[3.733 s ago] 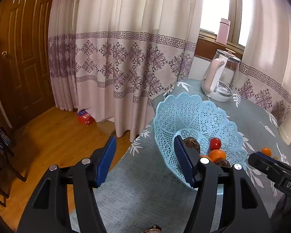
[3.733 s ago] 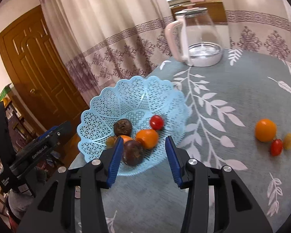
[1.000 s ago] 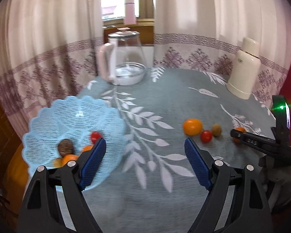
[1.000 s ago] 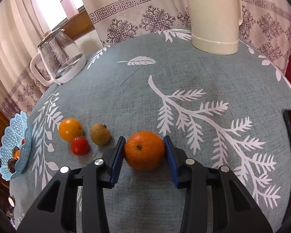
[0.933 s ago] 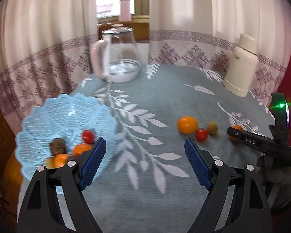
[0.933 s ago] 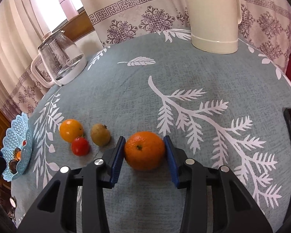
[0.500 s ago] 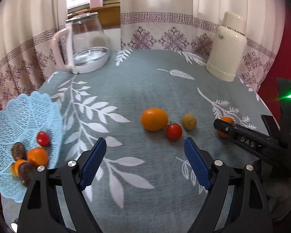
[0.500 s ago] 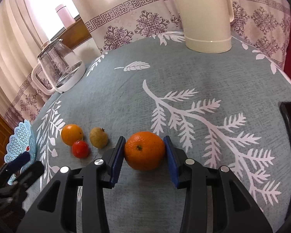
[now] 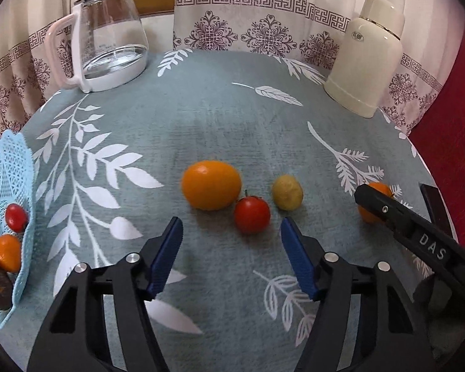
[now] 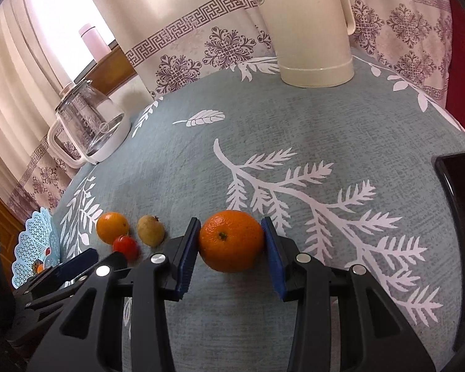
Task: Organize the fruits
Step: 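Grasp the red tomato with the left gripper while the right gripper holds the orange, then carry the tomato into the basket and open the left gripper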
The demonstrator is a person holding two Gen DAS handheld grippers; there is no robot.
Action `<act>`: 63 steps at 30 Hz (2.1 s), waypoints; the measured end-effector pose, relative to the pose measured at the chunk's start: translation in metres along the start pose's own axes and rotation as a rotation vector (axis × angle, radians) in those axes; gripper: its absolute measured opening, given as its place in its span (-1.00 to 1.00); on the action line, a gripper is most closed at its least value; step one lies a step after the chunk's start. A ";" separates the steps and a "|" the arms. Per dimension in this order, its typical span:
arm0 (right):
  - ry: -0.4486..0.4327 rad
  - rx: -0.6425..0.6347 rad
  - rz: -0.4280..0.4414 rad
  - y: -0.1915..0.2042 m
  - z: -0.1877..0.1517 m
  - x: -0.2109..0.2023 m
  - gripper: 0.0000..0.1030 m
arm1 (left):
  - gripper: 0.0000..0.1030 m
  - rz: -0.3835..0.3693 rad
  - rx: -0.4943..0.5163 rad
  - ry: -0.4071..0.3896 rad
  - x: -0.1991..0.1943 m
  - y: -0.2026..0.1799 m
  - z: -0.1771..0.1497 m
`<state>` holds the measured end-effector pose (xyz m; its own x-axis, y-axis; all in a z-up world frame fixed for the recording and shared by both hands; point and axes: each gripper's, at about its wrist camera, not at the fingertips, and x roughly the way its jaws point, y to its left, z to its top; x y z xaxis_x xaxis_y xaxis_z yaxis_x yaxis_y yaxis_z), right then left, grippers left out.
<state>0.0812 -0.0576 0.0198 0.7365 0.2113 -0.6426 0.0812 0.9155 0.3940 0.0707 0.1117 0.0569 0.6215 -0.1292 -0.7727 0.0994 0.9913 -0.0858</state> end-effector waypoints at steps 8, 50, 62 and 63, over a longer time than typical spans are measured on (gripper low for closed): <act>-0.001 -0.001 -0.001 0.001 -0.001 0.000 -0.21 | -0.13 -0.012 -0.014 0.024 0.017 -0.006 0.004; -0.040 -0.055 0.055 0.012 -0.006 -0.010 -0.21 | -0.46 0.151 -0.124 -0.160 -0.089 0.078 -0.009; -0.041 -0.058 0.056 0.012 -0.006 -0.011 -0.21 | -0.46 0.302 -0.260 -0.165 -0.092 0.160 -0.006; -0.040 -0.058 0.056 0.012 -0.006 -0.010 -0.21 | -0.46 0.309 -0.268 -0.162 -0.091 0.165 -0.007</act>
<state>0.0705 -0.0463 0.0275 0.7651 0.2496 -0.5935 0.0010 0.9213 0.3888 0.0250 0.2868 0.1092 0.7066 0.1933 -0.6807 -0.3019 0.9524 -0.0429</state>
